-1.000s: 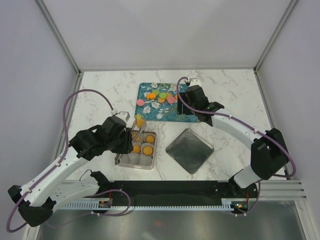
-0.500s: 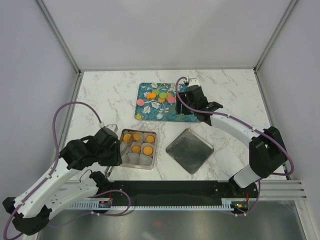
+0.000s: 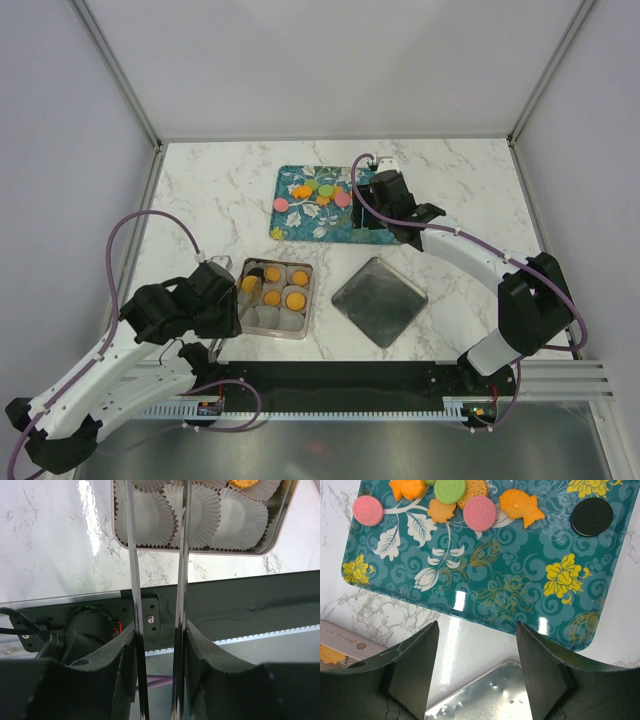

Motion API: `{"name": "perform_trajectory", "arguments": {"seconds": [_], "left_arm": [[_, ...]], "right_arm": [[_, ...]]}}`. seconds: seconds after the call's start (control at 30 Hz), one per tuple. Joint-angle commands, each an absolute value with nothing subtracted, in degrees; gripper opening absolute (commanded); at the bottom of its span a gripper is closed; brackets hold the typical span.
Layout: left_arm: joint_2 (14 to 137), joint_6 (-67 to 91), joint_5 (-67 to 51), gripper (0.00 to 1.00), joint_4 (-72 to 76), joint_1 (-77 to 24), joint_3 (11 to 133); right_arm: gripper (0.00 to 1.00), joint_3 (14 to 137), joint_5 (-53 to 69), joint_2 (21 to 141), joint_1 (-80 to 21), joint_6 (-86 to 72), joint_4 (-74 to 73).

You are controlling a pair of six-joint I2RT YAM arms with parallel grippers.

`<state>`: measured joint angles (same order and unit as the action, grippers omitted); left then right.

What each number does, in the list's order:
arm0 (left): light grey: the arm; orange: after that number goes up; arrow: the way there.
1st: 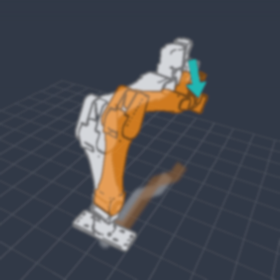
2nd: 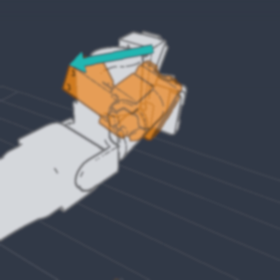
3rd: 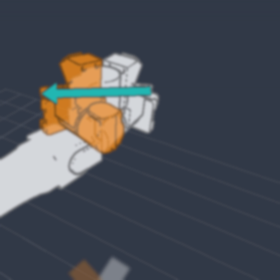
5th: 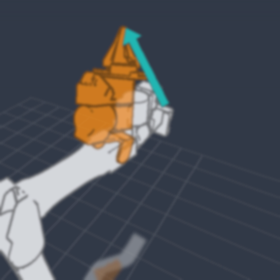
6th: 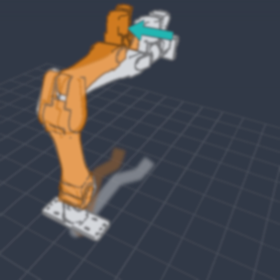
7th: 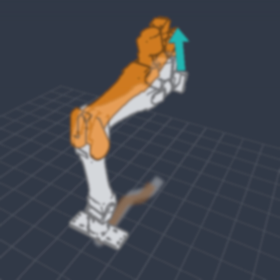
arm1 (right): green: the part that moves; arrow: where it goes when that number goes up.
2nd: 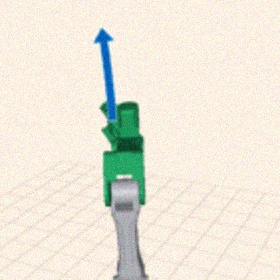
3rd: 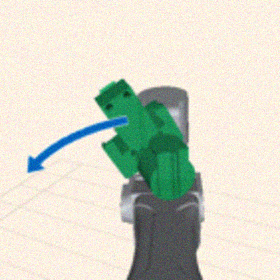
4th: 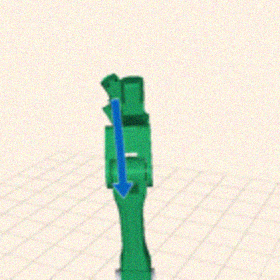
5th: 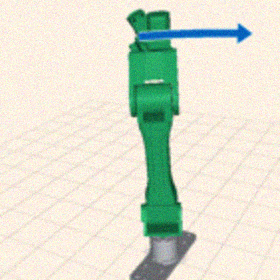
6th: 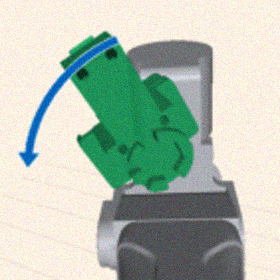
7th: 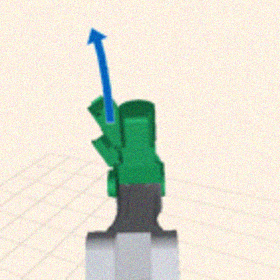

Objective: Pack the cookies

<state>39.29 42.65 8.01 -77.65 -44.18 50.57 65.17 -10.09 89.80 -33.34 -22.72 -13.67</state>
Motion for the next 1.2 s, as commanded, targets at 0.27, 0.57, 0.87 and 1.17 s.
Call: {"name": "perform_trajectory", "arguments": {"seconds": [0.27,0.57,0.87,1.17], "left_arm": [[38.14,45.44,8.18,0.42,-78.93,-44.47,48.34],[38.41,45.44,8.17,0.44,-78.58,-44.47,47.99],[38.41,45.44,8.09,0.47,-78.40,-44.39,47.99],[38.85,45.00,8.00,0.49,-78.40,-44.39,48.51]], "right_arm": [[0.72,65.30,-9.40,90.00,-33.31,-22.94,-11.07],[0.72,64.95,-9.49,89.56,-33.13,-22.85,-11.07],[0.72,64.86,-9.67,89.38,-33.13,-22.76,-11.07],[0.72,64.69,-9.67,89.21,-33.22,-22.68,-11.07]]}}
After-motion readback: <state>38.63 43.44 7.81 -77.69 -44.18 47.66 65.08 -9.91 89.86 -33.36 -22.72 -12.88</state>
